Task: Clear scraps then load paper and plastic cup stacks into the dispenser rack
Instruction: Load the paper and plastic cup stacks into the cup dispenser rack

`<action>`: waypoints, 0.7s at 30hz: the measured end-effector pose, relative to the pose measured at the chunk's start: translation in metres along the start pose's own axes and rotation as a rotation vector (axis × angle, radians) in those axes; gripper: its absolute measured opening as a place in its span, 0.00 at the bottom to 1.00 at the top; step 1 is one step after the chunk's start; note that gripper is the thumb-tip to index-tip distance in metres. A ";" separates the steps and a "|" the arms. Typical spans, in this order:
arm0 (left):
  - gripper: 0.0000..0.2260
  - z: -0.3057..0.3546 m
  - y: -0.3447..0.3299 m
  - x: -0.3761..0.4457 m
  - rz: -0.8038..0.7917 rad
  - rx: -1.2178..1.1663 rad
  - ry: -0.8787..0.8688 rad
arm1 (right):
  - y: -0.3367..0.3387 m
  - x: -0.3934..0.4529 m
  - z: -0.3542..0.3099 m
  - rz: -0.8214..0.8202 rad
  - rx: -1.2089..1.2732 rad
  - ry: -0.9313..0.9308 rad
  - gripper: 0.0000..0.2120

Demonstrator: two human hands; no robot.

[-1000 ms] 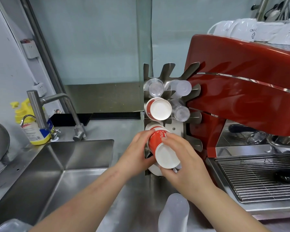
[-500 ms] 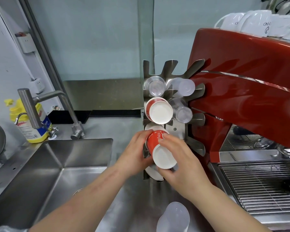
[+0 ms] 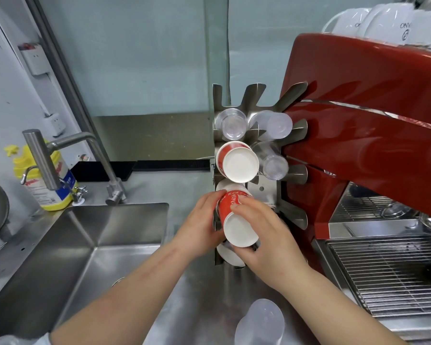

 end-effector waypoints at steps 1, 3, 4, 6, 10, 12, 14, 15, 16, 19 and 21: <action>0.35 0.000 0.000 0.000 -0.002 0.004 0.004 | 0.000 0.000 0.000 -0.006 0.001 -0.005 0.32; 0.35 0.001 0.000 0.000 -0.008 0.005 0.009 | 0.000 0.000 0.000 -0.023 -0.001 -0.014 0.33; 0.35 0.002 0.000 0.000 -0.011 0.003 0.013 | 0.001 -0.001 -0.001 -0.031 -0.004 -0.014 0.33; 0.35 0.003 0.001 0.000 -0.016 0.007 0.026 | 0.002 -0.001 -0.003 -0.045 -0.012 -0.016 0.33; 0.36 0.005 0.003 -0.004 -0.039 0.012 0.052 | 0.008 -0.002 -0.009 -0.086 -0.026 -0.031 0.31; 0.37 0.006 0.004 -0.007 -0.053 0.015 0.059 | 0.012 -0.003 -0.013 -0.111 -0.042 -0.028 0.30; 0.37 0.009 0.007 -0.009 -0.062 0.022 0.077 | 0.015 -0.004 -0.017 -0.148 -0.059 -0.037 0.30; 0.37 0.010 0.008 -0.010 -0.063 0.028 0.091 | 0.016 -0.004 -0.018 -0.169 -0.060 -0.050 0.31; 0.36 0.012 0.009 -0.011 -0.063 0.039 0.104 | 0.017 -0.004 -0.019 -0.187 -0.053 -0.063 0.31; 0.32 0.016 0.013 -0.017 -0.060 0.082 0.132 | 0.020 -0.002 -0.021 -0.222 -0.038 -0.103 0.28; 0.28 0.018 0.017 -0.022 -0.043 0.113 0.148 | 0.023 0.000 -0.022 -0.235 -0.067 -0.114 0.25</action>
Point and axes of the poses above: each hand's wrist, its own x-axis towards the middle knuckle, its own y-axis out of the back of the hand, z = x × y, the point moved 5 cm from there along x, towards the middle knuckle, and after that the axes turned 14 degrees about -x, right-handed, at the moved point
